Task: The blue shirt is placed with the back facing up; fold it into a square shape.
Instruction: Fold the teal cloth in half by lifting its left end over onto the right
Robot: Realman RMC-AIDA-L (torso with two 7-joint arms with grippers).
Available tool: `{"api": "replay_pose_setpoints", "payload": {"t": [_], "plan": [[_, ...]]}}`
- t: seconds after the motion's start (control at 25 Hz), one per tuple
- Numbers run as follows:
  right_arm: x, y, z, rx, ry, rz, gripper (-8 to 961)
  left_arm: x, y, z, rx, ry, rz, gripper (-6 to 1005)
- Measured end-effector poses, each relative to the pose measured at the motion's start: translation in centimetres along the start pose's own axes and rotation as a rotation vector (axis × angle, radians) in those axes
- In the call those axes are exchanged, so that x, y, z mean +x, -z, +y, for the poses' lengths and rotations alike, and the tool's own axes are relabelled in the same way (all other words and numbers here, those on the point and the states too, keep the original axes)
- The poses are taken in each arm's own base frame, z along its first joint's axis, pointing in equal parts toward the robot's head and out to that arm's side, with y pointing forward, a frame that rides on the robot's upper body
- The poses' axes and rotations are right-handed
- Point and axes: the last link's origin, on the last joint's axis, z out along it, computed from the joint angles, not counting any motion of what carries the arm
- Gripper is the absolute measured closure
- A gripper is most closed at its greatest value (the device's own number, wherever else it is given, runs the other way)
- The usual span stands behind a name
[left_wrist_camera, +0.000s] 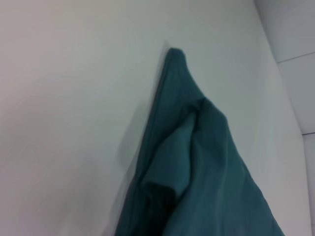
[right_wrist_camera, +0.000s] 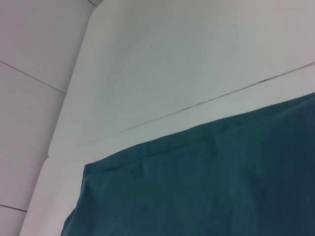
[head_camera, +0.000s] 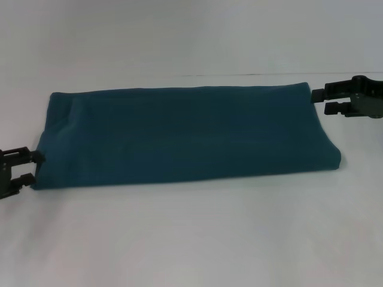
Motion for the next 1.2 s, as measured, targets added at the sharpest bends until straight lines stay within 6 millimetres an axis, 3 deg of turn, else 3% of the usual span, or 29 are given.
{"api": "replay_pose_setpoints", "payload": {"t": [0.48, 1.2], "plan": [[0.1, 0.0, 0.0, -0.001, 0.001, 0.008, 354, -0.7, -0.8, -1.8, 0.037, 0.090, 0.036, 397], [0.3, -0.2, 0.1, -0.008, -0.006, 0.009, 354, -0.7, -1.3, -2.8, 0.060, 0.175, 0.096, 398]]}}
